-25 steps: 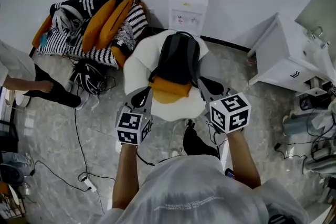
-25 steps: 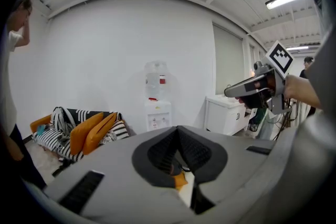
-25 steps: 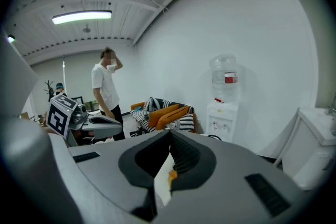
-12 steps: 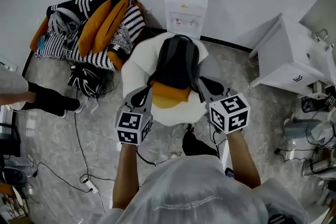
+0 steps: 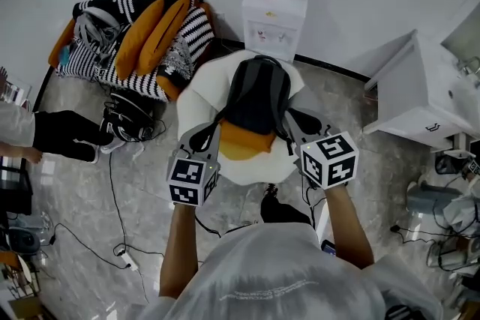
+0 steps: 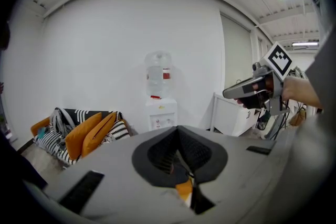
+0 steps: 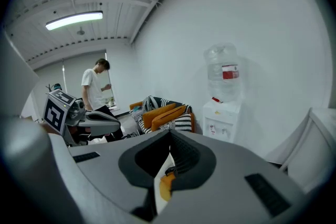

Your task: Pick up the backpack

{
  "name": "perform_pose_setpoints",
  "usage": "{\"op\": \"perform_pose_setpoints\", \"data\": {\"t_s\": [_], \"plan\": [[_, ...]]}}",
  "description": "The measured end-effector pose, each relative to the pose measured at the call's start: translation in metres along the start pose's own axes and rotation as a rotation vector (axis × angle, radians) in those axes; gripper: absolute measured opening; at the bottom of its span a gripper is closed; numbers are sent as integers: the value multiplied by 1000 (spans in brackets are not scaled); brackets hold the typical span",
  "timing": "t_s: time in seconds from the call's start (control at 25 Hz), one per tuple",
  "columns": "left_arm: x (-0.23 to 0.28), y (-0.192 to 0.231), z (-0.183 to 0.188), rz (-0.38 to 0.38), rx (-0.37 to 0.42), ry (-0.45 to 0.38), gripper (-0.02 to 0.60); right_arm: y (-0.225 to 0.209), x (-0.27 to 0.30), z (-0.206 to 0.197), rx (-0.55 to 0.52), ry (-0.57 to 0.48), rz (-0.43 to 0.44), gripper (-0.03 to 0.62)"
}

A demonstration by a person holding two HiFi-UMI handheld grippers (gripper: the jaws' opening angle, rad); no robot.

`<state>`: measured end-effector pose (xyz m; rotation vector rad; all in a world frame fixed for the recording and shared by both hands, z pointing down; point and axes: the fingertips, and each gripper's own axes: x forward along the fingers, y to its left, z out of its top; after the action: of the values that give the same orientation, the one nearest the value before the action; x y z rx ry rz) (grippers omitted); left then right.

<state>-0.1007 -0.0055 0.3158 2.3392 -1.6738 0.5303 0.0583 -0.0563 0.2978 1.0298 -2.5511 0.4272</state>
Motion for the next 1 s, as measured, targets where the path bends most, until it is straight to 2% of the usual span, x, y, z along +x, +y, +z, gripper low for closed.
{"op": "perform_pose_setpoints", "data": {"t_s": [0.52,1.0], "plan": [[59,12,20,57,-6,35,28,-53,48,14,19,27,71,2],[97,12,38,100,22,46,28,-107,73,11,77,23,81,2]]}}
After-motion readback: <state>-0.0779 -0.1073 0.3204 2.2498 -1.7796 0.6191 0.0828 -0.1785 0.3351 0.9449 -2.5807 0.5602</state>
